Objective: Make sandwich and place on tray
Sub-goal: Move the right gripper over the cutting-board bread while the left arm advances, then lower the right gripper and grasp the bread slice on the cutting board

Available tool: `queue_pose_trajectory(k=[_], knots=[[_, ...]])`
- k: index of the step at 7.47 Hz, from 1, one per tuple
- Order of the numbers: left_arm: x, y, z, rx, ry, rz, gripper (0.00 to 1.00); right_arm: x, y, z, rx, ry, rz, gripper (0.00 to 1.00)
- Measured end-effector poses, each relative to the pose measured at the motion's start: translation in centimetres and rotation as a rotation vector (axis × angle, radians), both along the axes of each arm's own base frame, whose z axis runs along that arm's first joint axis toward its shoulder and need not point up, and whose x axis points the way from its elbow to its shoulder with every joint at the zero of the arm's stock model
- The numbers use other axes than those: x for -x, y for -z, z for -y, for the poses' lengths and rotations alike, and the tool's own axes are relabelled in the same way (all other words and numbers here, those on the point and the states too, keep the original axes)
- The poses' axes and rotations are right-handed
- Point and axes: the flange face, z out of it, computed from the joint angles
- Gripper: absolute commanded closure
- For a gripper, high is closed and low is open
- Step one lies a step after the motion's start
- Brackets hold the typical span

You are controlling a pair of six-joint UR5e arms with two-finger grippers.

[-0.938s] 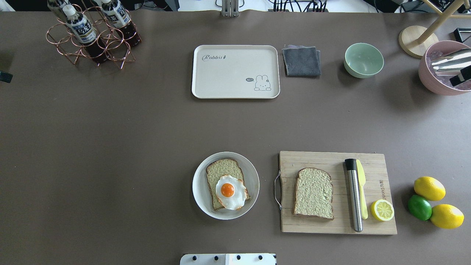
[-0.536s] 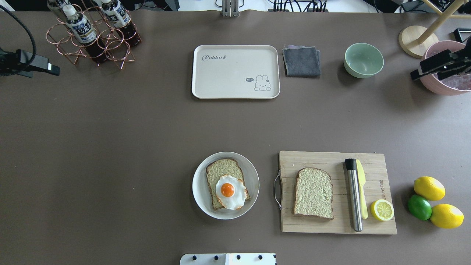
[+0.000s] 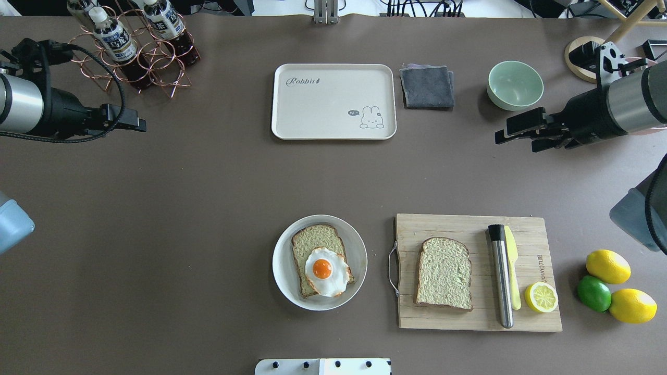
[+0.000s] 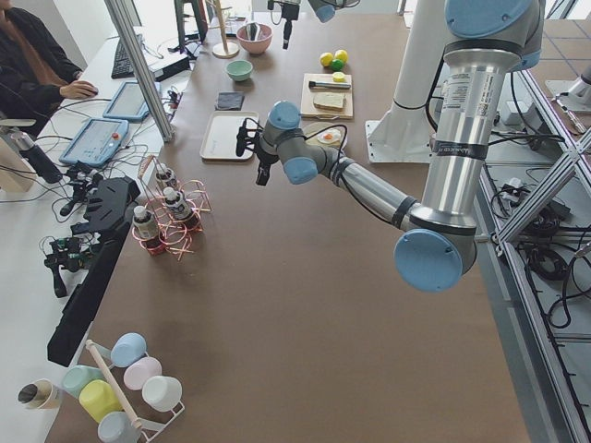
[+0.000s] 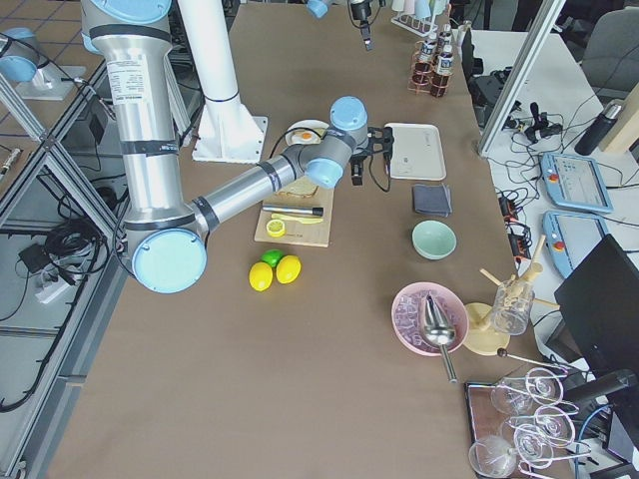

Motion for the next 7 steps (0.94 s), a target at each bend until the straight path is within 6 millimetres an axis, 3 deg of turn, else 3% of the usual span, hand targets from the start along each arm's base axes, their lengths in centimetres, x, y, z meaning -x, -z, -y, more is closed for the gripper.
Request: queue_pose_trajectory(k=[1, 4, 7], knots=[[-1.0, 0.7, -0.5, 0.006, 0.0, -0.012, 0.02, 1.3, 0.5, -1.5, 0.022, 0.021, 0.015, 0.0], [-4.2, 1.1, -2.0, 0.007, 0.018, -0.003, 0.02, 4.8, -0.7, -9.0, 0.064, 0.122, -0.008, 0.0], [-5.1, 1.2, -2.4, 0.016, 0.02, -0.006, 0.02, 10.5, -1.9, -14.7, 0.062, 0.117, -0.059, 0.0]])
